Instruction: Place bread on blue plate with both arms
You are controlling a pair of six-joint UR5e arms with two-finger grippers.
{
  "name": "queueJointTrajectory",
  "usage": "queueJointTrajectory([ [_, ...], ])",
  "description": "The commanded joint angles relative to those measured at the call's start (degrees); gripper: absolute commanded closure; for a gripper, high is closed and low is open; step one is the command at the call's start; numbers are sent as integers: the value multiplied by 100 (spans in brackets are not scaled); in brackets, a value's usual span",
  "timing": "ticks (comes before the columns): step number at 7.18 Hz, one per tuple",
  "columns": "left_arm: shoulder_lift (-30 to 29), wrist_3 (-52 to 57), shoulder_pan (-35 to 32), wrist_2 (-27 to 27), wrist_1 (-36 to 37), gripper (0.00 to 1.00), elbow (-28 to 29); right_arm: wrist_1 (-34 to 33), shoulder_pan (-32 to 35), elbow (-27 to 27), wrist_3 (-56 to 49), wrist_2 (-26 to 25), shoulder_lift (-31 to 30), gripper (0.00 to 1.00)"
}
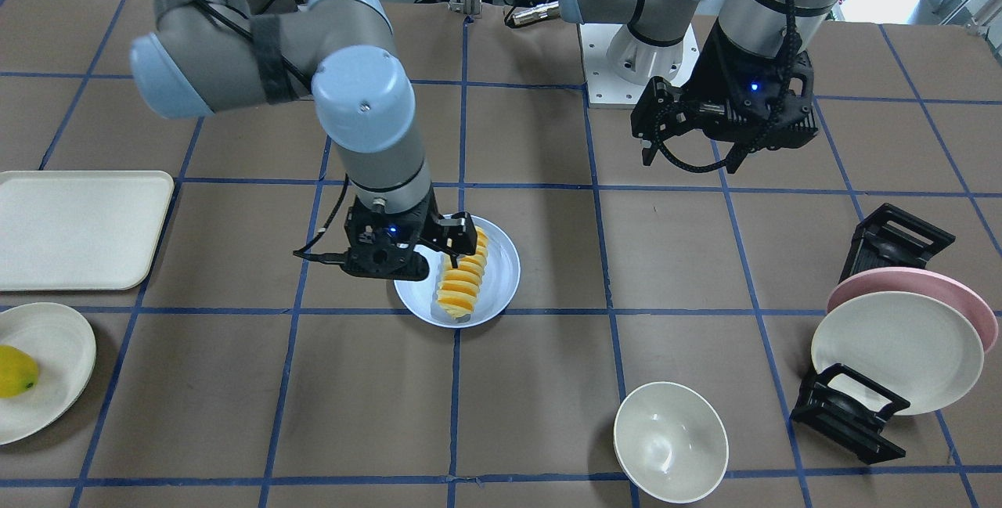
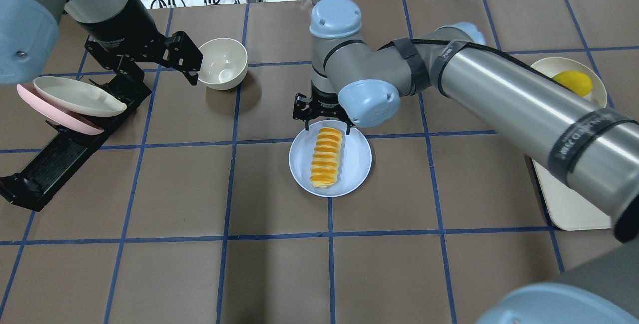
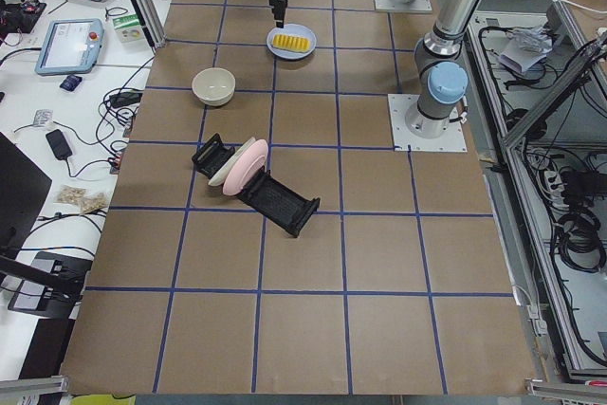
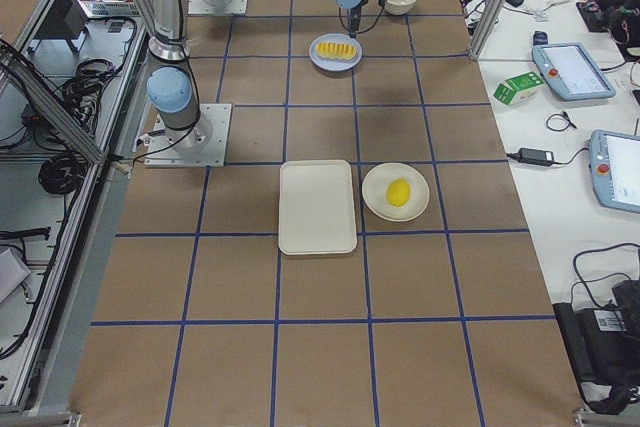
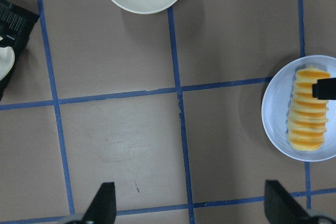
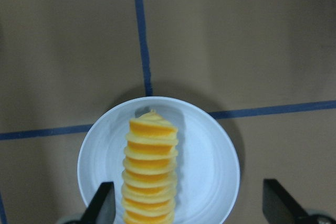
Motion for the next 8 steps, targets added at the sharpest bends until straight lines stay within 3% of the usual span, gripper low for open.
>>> queueJointTrajectory([
  [1,-113,-40,-26,43,43,0,75,827,-831,-17,-617,-30,-763,0],
  [3,-114,-31,-26,17,87,0,75,1681,-1369,0,-1090,-39,-1283,0],
  [8,-123,-14,-35,17,96,0,67,1851,-1503,71,-1340,-213,-1759,0],
])
